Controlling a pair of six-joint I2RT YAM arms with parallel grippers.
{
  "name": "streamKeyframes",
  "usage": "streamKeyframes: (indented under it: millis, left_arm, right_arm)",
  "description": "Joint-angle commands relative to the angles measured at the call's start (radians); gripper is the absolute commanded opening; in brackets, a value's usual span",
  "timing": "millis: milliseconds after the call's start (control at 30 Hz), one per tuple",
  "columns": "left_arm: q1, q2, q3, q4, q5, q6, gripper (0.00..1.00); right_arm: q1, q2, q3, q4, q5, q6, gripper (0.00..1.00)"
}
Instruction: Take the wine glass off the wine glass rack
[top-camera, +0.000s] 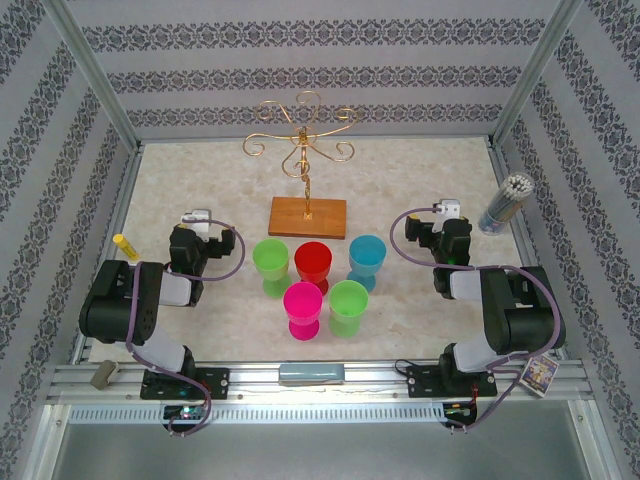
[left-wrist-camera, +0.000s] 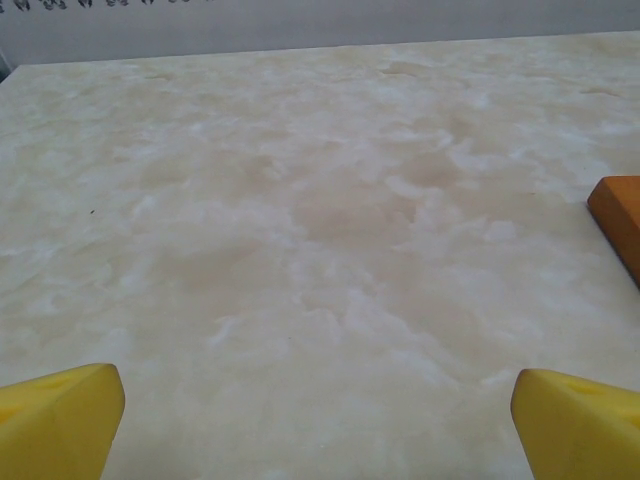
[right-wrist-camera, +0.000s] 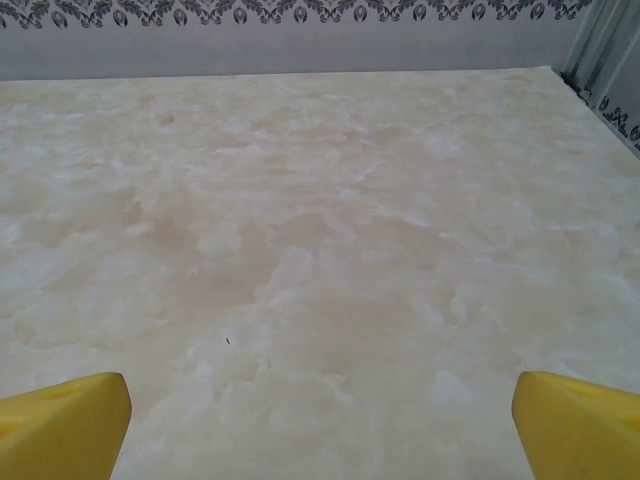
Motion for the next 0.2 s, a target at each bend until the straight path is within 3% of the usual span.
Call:
streamKeyframes:
  millis: [0, 167]
  left_arm:
    - [-0.006, -0.003, -0.002, 0.047, 0.034, 0.020, 1.00]
    - [-0.006, -0.003, -0.001, 0.048, 0.034, 0.019, 1.00]
  right_arm:
    - [0.006, -0.003, 0.000, 0.035, 0.005, -0.018, 0.98]
    - [0.006, -0.003, -0.003, 0.036, 0.004, -0.017, 0.98]
